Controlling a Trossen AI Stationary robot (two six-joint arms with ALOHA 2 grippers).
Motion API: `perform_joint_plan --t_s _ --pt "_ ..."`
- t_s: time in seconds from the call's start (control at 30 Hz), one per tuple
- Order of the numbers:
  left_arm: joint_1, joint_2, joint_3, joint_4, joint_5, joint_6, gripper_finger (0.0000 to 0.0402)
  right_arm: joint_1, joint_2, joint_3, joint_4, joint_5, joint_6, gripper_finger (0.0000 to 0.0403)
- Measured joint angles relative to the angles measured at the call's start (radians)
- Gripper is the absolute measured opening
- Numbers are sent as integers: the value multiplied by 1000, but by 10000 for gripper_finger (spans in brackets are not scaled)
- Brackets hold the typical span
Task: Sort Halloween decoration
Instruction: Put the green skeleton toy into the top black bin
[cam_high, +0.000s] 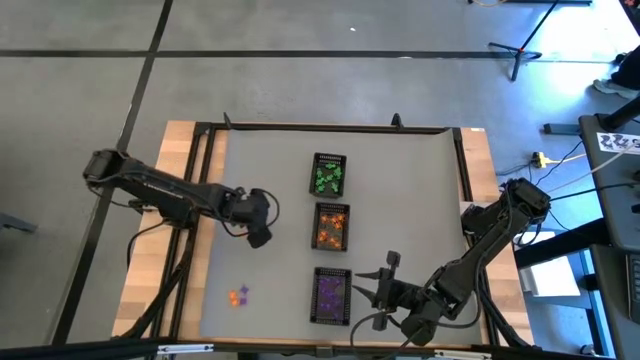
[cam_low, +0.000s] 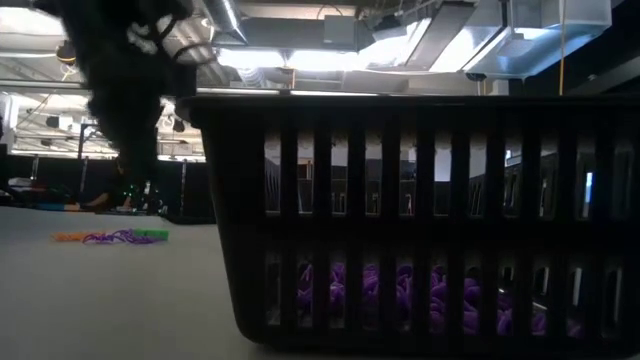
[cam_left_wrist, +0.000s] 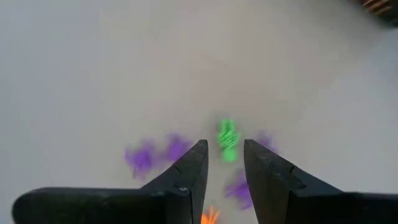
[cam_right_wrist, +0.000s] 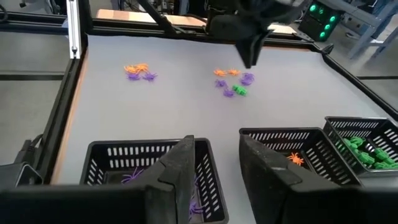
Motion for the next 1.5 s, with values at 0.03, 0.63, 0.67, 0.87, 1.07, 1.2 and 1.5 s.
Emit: perform_joint_plan --t_s 0.03,0.63,0.67,0.87,1.07,1.2,1.5 --pt "0 -4 -26 17 1 -14 96 0 0 0 -1 5 0 124" --pt "-21 147 -112 211 18 48 64 -9 1 0 -6 37 -5 124" --pt "-19 160 -111 225 22 59 62 -9 1 0 -7 37 -5 124" --pt "-6 224 -109 252 29 68 56 -9 1 0 -7 37 -5 124" --pt "1 234 -105 253 31 68 29 -8 1 0 -7 36 -5 124" --pt "2 222 -74 234 26 91 8 -8 6 0 -11 36 -5 124" --pt "19 199 146 236 -63 279 6 -9 6 0 -6 51 -56 124"
